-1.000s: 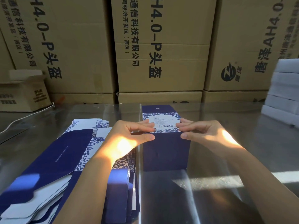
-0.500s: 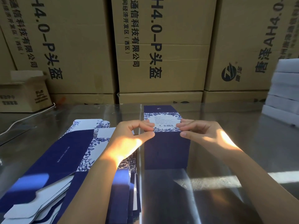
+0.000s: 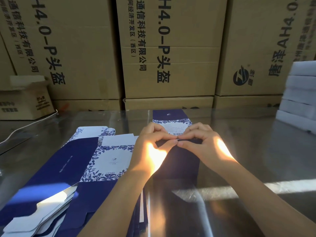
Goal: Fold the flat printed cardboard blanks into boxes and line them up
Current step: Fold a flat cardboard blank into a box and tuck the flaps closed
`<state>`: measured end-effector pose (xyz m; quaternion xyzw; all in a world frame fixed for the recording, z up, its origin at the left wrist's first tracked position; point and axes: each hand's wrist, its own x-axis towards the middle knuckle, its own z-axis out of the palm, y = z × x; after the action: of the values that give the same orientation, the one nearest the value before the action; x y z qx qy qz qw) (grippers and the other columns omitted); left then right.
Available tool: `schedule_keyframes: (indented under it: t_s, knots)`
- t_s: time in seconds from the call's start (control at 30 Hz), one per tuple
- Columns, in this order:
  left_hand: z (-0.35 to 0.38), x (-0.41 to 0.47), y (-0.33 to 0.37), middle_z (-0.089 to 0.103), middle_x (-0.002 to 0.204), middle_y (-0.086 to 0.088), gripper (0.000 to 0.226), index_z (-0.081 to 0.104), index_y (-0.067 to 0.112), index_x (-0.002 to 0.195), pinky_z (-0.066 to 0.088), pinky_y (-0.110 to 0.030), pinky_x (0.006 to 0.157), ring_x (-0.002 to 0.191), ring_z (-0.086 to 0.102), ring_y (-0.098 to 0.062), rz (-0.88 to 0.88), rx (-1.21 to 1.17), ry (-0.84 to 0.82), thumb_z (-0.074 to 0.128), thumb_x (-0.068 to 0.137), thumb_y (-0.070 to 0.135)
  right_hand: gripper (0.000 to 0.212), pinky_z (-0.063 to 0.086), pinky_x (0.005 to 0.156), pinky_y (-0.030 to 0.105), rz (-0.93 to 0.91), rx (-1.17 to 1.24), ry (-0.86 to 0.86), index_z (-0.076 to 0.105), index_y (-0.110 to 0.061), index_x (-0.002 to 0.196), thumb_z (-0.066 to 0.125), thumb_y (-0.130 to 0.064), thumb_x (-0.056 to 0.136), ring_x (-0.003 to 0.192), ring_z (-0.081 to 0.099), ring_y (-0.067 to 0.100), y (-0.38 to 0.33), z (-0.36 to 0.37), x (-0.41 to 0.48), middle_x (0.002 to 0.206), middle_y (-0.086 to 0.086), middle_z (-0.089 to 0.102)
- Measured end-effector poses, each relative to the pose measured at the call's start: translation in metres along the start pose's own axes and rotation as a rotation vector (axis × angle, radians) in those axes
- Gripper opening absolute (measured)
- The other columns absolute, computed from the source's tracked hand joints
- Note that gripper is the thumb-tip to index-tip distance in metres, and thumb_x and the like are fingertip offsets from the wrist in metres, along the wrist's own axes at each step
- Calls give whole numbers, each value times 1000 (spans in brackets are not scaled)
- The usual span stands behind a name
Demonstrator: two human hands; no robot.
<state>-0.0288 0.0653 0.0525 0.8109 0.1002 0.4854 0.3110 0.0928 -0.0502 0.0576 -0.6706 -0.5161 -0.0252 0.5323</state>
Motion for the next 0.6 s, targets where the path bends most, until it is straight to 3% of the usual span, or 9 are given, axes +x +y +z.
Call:
schedule_keyframes:
  t_s: [0.1, 0.23, 0.3, 0.37, 0.6]
  knots:
    - [-1, 1, -2, 63, 85, 21, 12, 76, 15, 83, 37, -4, 86, 94, 57, 10, 63, 1, -10, 76, 75, 7, 28, 29, 83, 0, -8, -13, -1, 69, -48, 73, 80, -22, 73, 102, 46, -6, 0, -1, 0, 89, -26, 60]
    - [-2, 0, -5, 65, 86, 24, 15, 76, 17, 86, 44, -12, 88, 90, 63, 3, 55, -37, -4, 77, 74, 7, 19, 34, 83, 5, -13, 15, -19, 73, -44, 76, 80, -27, 72, 102, 51, -5, 3, -9, 2, 90, -27, 65]
    - [-1, -1, -4, 63, 88, 27, 18, 76, 19, 90, 42, -9, 87, 92, 61, 4, 48, -26, -1, 78, 74, 10, 20, 36, 83, 5, -16, 32, -27, 73, -45, 76, 80, -27, 72, 103, 53, -4, 5, -13, 1, 92, -26, 67]
    - [0, -1, -4, 63, 89, 25, 21, 76, 18, 93, 40, -5, 86, 94, 59, 4, 64, 6, -8, 78, 74, 12, 22, 36, 84, 3, -33, 35, -24, 73, -46, 76, 80, -25, 73, 103, 54, -4, 6, -14, 0, 93, -26, 68]
    - [2, 1, -2, 68, 84, 13, 12, 77, 14, 85, 47, -13, 82, 85, 63, -2, 92, 31, 41, 79, 73, 11, 21, 37, 81, 6, -94, 9, 27, 73, -37, 75, 79, -17, 74, 96, 56, -2, 6, -9, 2, 86, -22, 69]
